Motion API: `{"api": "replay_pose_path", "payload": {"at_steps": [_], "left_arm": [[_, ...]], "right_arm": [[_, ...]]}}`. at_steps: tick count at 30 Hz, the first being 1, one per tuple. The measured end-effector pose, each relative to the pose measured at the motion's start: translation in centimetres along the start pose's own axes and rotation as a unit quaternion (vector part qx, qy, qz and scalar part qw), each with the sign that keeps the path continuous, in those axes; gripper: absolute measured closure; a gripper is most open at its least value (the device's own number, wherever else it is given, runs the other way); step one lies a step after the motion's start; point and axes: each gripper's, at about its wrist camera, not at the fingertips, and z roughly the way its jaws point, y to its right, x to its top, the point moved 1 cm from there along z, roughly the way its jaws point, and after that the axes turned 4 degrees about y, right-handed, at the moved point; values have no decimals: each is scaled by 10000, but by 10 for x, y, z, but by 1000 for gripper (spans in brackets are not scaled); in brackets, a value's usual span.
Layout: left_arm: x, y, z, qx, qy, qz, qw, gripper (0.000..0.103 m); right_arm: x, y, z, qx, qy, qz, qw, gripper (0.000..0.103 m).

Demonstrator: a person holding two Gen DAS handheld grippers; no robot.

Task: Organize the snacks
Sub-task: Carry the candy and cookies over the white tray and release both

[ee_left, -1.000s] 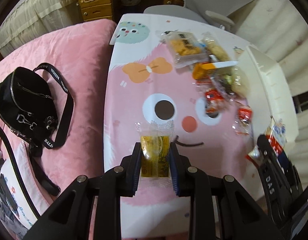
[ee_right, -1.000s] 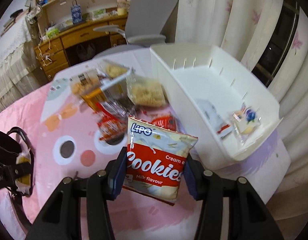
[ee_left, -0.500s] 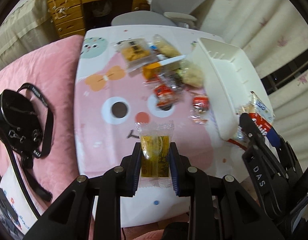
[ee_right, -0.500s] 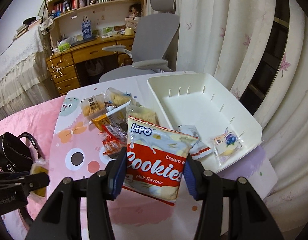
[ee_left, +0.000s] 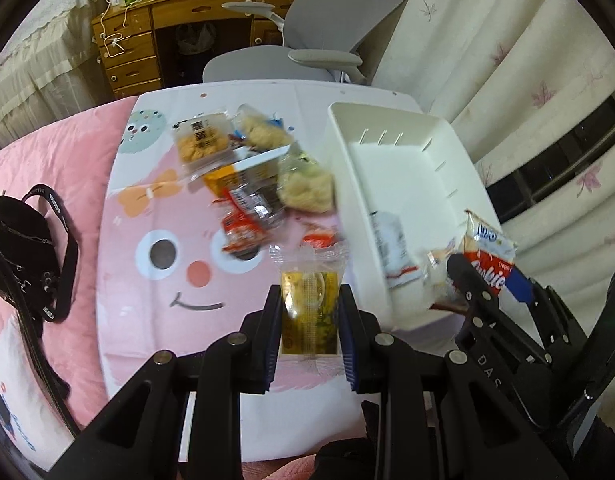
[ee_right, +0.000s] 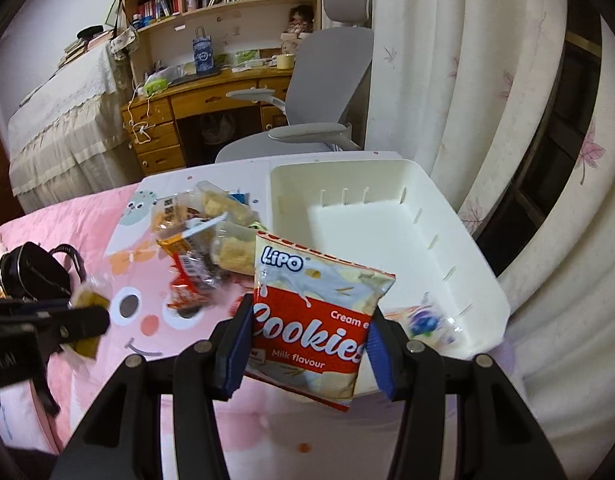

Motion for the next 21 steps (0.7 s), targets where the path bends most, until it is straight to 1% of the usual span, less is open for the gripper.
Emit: {"api": "replay_pose_path", "payload": {"at_steps": [6,10,16,21], "left_arm": [[5,41,20,2,13,-212,9998,79],[11,68,34,-32,23,-313,9995,79],[22,108,49,-121,72,-348,9993,79],[29,129,60,-196,88,-384,9990,78]], "right_arm": [[9,52,16,186,-153,-139,9996,52],[17,82,26,271,-181,-291,9990,52],[29,112,35,396,-210,-491,9978,52],[34,131,41,506,-217,-688,9961,52]]}}
